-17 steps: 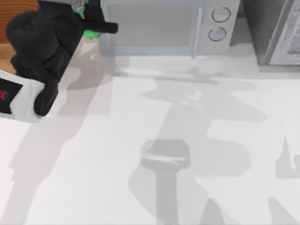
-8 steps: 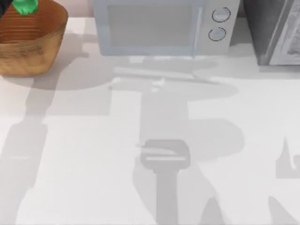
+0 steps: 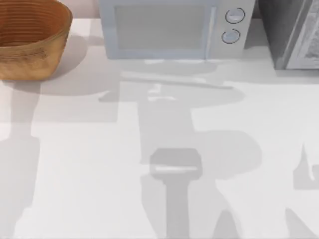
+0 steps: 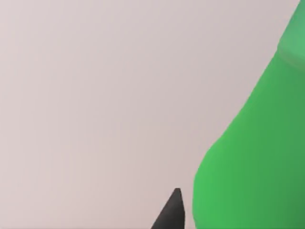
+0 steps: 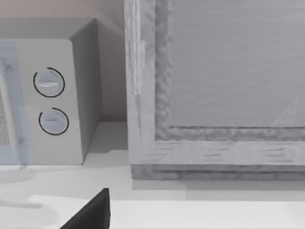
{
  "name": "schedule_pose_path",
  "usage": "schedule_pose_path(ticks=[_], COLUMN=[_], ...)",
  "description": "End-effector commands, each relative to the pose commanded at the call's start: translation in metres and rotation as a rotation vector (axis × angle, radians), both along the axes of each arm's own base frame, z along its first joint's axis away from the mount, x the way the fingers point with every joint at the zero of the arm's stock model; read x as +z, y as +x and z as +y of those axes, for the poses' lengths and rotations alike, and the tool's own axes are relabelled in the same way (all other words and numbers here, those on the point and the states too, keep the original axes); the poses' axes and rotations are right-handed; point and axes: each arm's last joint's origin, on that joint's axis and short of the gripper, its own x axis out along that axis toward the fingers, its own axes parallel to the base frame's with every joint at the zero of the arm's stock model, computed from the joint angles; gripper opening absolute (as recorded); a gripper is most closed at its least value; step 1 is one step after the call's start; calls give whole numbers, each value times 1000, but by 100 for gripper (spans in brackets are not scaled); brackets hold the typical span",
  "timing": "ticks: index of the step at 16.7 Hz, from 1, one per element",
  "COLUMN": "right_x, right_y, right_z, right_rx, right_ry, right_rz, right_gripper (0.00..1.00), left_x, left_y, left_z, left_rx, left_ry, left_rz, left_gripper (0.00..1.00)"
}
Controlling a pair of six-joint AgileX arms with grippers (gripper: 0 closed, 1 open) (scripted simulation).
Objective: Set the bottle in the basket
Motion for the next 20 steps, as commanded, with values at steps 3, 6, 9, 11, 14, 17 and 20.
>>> schedule_pose_path(ticks=[3,6,9,11,14,17,20], right_x=[0,0,0,0,0,0,0], right_y=[0,0,0,0,0,0,0], right_z=[0,0,0,0,0,0,0], right_rx=[0,0,0,0,0,0,0], right_ry=[0,0,0,0,0,0,0], right_rz=[0,0,0,0,0,0,0], right_gripper=[100,100,100,100,100,100,100], left_x=[-2,-5,-27,-40,-42,-42,-42], left_y=[1,11,32,44,50,50,50], left_z=[-1,-1,-1,0,0,0,0], left_rx=[-2,-2,-3,-1,0,0,0], left_ry=[2,2,0,0,0,0,0], left_rz=[5,-13,11,11,0,0,0], left_gripper=[0,0,0,0,0,8,30])
